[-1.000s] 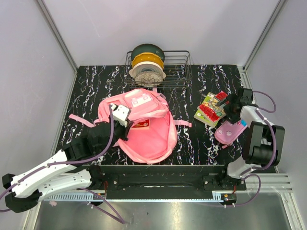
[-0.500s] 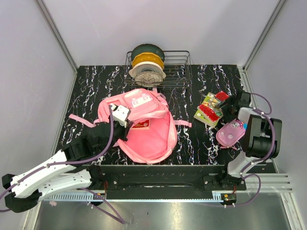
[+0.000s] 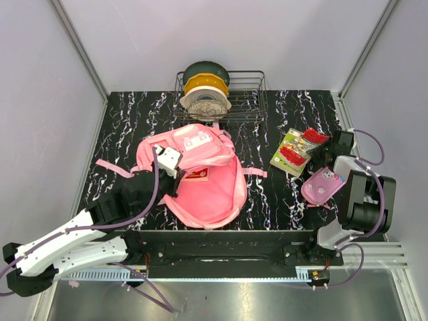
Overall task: Pack the student bag
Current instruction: Pick up the book from the center of the board, then place the book in the student bag.
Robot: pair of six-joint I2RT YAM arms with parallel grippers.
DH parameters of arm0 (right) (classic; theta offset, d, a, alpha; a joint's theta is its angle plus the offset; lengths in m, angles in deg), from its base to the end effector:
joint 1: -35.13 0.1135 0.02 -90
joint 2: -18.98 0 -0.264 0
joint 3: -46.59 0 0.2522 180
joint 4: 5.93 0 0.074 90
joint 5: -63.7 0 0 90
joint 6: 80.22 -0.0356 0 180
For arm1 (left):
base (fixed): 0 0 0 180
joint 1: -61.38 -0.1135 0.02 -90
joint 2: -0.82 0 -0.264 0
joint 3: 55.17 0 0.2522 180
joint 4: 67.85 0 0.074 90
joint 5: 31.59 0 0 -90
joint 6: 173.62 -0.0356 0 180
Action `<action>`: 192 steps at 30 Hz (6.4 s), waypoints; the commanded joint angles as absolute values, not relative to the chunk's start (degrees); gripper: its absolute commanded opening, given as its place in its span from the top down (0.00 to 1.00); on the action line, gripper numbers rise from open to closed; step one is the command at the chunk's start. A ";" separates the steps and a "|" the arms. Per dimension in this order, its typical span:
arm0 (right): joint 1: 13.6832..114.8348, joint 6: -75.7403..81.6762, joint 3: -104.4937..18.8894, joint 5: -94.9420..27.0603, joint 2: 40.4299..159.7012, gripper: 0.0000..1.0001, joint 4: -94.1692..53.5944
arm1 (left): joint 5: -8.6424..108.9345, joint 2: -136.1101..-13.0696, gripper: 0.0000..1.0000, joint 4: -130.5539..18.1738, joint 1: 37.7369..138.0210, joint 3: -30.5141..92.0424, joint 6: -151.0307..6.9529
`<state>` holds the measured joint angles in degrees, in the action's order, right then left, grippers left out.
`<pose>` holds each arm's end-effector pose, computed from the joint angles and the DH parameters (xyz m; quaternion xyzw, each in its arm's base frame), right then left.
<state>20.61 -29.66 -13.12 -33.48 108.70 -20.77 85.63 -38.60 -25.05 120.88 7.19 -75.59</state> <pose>0.3057 -0.0746 0.1743 0.3967 0.8322 0.1391 0.3616 0.0890 -0.1190 0.3435 0.2236 0.7753 -0.1503 0.5713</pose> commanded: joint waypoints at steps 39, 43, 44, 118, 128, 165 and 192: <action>39.70 -28.77 -16.23 -78.24 73.14 1.00 -53.29 | 98.31 -42.34 1.00 -27.63 120.62 16.95 -71.84; 42.59 -34.95 -10.59 -82.72 71.37 1.00 -46.94 | 98.05 -42.95 1.00 -28.16 120.53 17.48 -71.49; 43.56 -35.13 -9.89 -81.59 71.54 1.00 -46.76 | 97.52 -43.04 1.00 -28.59 120.53 17.57 -71.66; 86.89 -65.89 -8.38 -31.22 97.38 0.16 -18.19 | 92.33 -40.58 1.00 -32.99 120.27 10.98 -64.03; 89.36 -74.50 -7.51 -29.38 103.71 0.17 -17.24 | 91.89 -40.58 1.00 -34.84 120.35 11.33 -63.84; 85.05 -48.92 -26.66 -44.59 123.92 0.93 5.17 | 87.94 -37.59 1.00 -35.45 120.27 10.80 -70.43; 84.88 -44.19 -17.28 -33.95 107.86 0.33 -3.16 | 89.25 -38.29 1.00 -35.10 120.18 10.89 -70.26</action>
